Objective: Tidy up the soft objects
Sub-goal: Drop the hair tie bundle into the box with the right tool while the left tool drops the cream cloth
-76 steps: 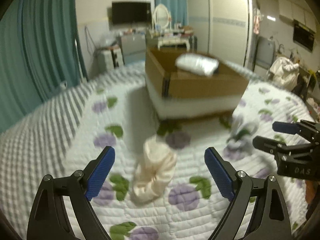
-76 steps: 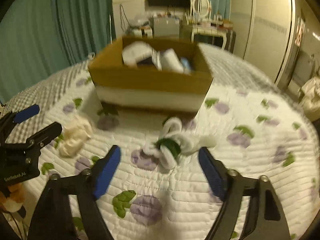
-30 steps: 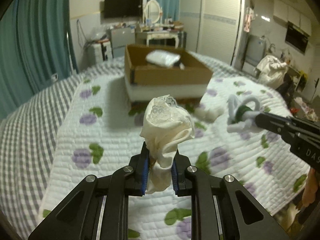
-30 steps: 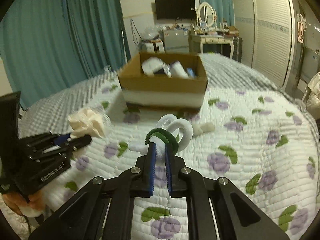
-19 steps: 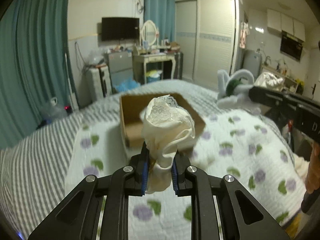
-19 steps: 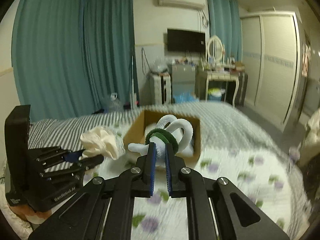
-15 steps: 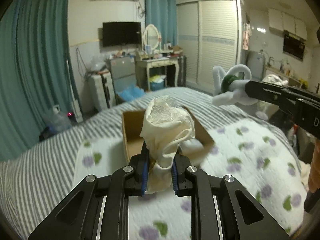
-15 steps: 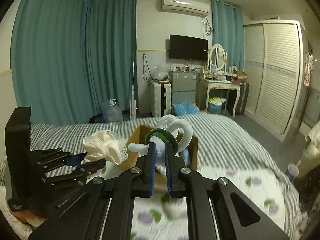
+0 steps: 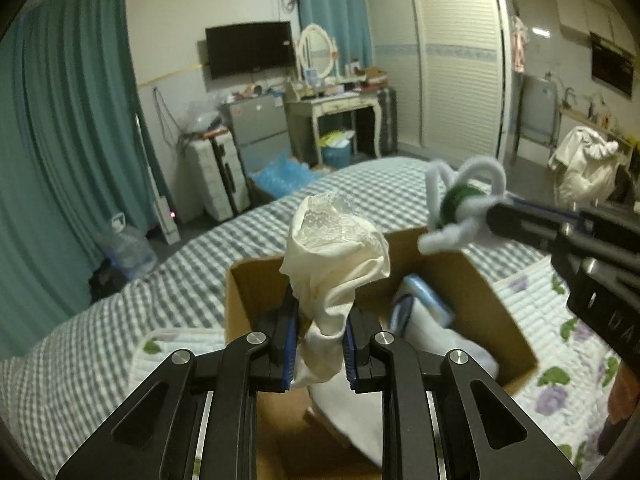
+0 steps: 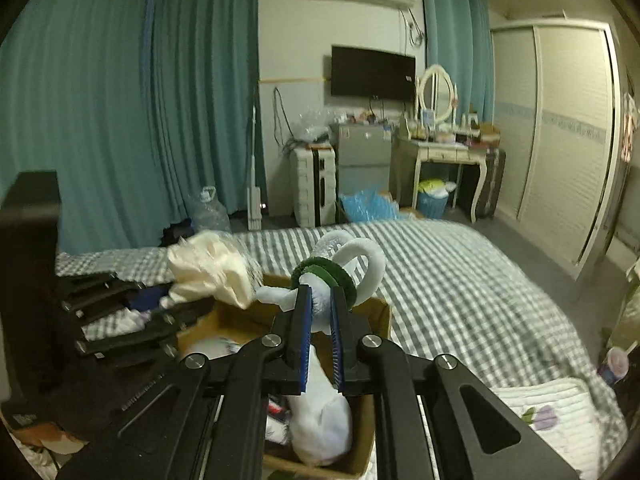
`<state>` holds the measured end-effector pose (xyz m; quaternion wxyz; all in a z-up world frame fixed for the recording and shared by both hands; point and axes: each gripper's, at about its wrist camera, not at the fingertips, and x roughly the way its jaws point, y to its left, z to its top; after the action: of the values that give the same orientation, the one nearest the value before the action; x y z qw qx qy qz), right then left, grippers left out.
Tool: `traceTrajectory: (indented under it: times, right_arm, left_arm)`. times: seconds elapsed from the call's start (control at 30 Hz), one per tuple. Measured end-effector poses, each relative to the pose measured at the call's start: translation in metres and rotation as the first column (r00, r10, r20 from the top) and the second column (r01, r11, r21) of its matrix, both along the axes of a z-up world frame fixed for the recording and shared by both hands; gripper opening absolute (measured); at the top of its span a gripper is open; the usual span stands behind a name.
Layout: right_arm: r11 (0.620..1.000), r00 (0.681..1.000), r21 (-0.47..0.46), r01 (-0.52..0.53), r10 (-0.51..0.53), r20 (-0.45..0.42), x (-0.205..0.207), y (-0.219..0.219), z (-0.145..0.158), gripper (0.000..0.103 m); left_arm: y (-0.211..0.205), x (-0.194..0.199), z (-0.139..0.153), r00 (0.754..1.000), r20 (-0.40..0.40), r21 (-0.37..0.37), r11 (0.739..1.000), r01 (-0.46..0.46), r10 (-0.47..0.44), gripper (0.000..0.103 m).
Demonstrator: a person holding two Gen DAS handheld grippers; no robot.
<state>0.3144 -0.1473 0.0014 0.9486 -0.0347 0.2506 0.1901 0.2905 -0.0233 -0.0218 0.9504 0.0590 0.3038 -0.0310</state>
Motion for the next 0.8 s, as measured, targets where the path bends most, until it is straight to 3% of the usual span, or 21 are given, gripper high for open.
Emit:
traceTrajectory:
  times: [0.2,0.23,0.27,0.33,0.37,0.4,0.53,0.7,0.73,0.8]
  right_arm:
    - [1.0,0.994,-0.004,-0.021,0.02,-0.106,0.033,-0.007,-0.041,0.009]
    - [1.0,0.993,-0.003,-0.024,0.024,-0.116,0.032,-0.008,-0.044,0.009]
    - [1.0,0.993,-0.003,-0.022,0.022,-0.119,0.031,-0.009,-0.044,0.011]
    - [1.0,0.994,-0.009,0.008,-0.009,-0.105,0.023,-0.014,-0.037,0.022]
    - [1.0,0.995,-0.002,0.016,-0.016,-0.103,0.02,-0.016,-0.033,0.041]
    - [1.0,0.995,0.011,0.028,-0.027,-0.096,0.016,-0.019,-0.027,0.053]
    - [0.998,0.997,0.034,0.056,-0.054,-0.046,-0.017,-0.035,0.012,0.053]
    - [0.997,0.997,0.027,0.067,-0.068,0.048,-0.08,-0.049,0.083,0.053]
    - [0.998,0.996,0.03,0.063,-0.065,0.065,-0.093,-0.052,0.098,0.054]
    - [0.998,0.993,0.028,0.06,-0.062,0.097,-0.117,-0.057,0.121,0.06]
  left_arm:
    - [0.001,0.008,-0.014,1.0,0.004,0.001,1.0,0.0,0.0,0.024]
    - [-0.001,0.008,-0.014,1.0,-0.005,0.013,1.0,-0.002,0.003,0.036]
    - [-0.004,0.006,-0.014,1.0,-0.006,0.029,1.0,-0.009,0.009,0.055]
    - [-0.008,-0.003,-0.009,0.999,0.025,0.06,0.998,-0.036,0.034,0.08]
    - [-0.008,-0.008,-0.005,0.998,0.039,0.065,0.997,-0.045,0.042,0.084]
    - [-0.009,-0.014,0.002,0.998,0.046,0.064,0.997,-0.05,0.047,0.084]
    - [-0.003,-0.039,0.037,0.996,0.064,0.043,0.997,-0.06,0.057,0.085]
    - [-0.001,-0.097,0.097,0.983,0.174,0.038,0.997,-0.066,0.058,0.085]
    - [0.002,-0.113,0.111,0.977,0.204,0.027,0.998,-0.065,0.058,0.089]
    - [0.004,-0.137,0.13,0.966,0.25,0.01,0.997,-0.072,0.067,0.092]
